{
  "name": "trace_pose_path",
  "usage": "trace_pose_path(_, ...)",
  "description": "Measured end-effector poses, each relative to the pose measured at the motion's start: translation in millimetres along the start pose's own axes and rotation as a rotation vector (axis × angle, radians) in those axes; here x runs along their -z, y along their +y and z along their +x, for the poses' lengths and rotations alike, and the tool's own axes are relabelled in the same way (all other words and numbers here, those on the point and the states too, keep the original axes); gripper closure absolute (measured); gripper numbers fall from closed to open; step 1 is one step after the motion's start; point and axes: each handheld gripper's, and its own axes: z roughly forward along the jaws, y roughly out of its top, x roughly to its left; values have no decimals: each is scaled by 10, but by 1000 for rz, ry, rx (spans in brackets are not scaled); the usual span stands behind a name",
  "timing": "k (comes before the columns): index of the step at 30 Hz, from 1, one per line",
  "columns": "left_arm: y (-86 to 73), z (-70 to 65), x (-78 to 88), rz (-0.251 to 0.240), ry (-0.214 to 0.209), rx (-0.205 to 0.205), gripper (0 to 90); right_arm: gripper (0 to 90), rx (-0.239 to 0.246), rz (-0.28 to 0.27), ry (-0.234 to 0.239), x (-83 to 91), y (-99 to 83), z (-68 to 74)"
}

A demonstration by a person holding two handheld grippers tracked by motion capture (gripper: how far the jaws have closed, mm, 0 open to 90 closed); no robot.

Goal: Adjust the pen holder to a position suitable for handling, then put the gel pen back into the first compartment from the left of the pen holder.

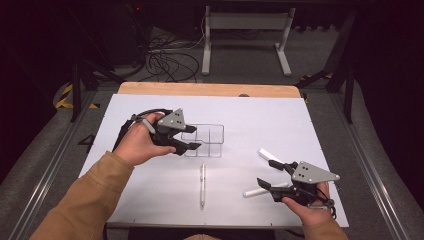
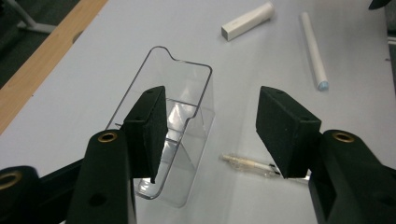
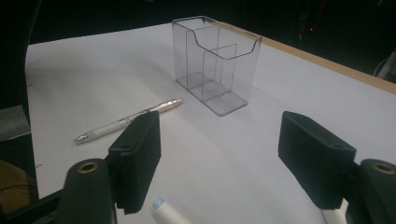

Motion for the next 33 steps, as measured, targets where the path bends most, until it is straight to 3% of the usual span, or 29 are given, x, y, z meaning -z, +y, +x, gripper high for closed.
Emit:
trace_pose_path(7, -275, -184, 166, -159, 24, 85, 428, 281, 16, 3, -10, -31, 27, 30)
trace_pose_path(12, -465, -311, 210, -226, 34, 140, 372, 267, 18, 7, -6, -58, 31, 44)
trace_pose_path(20, -679, -437, 272, -286, 40, 179, 387, 236, 27, 12, -4, -90, 53, 62)
trace_pose_path(25, -774, -505, 297, -315, 31, 161, 354, 188, 32, 31, -2, -144, 45, 71)
trace_pose_path(27, -809, -525, 298, -303, 44, 151, 343, 178, 35, 34, 1, -156, 49, 76)
trace_pose_path(30, -855, -557, 307, -270, 59, 164, 358, 162, 35, 32, -2, -166, 63, 78)
trace_pose_path(33, -893, -597, 326, -268, 63, 187, 365, 150, 43, 28, 2, -179, 82, 85)
